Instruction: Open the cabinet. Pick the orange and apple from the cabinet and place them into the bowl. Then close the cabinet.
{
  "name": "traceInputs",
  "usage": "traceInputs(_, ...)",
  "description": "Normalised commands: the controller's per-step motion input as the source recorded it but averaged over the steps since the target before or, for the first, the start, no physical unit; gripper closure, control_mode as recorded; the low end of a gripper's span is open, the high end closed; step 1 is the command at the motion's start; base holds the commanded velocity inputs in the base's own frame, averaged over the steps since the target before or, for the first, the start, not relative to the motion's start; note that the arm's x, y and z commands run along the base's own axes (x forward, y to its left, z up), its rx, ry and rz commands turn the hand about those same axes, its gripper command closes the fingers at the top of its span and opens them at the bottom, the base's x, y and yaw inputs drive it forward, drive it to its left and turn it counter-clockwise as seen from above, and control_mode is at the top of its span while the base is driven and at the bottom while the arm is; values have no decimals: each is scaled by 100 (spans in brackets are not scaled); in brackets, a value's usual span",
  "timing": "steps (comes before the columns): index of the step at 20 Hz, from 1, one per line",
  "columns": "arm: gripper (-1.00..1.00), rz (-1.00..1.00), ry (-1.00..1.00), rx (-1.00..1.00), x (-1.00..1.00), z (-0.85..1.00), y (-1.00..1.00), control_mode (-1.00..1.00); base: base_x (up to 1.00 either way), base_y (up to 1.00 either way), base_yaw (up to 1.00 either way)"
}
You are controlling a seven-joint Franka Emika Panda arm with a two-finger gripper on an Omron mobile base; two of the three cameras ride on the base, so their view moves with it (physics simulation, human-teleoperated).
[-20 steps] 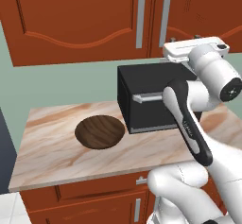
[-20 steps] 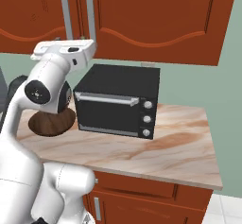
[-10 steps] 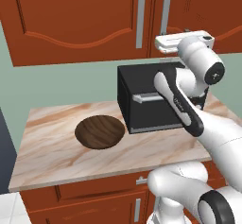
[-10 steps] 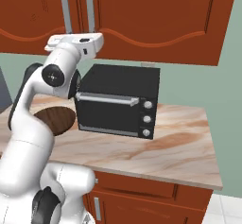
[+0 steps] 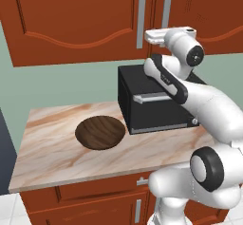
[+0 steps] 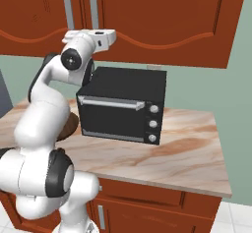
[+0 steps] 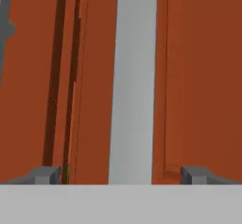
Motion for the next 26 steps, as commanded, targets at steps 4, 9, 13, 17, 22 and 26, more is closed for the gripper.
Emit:
traceInputs(4,-100,0,5,0,100,-36,0,-100,0,0,0)
traceInputs(9,100,0,0,0,29,-7,0,-100,0,0,0)
traceInputs(13,100,0,0,0,0,0,0,-100,0,0,0)
traceInputs(17,100,2,0,0,-1,1,0,-100,0,0,0)
traceInputs(22,100,4,0,0,-43,27,-23,-100,0,0,0)
traceInputs(26,100,0,0,1,-81,38,-55,-100,0,0,0)
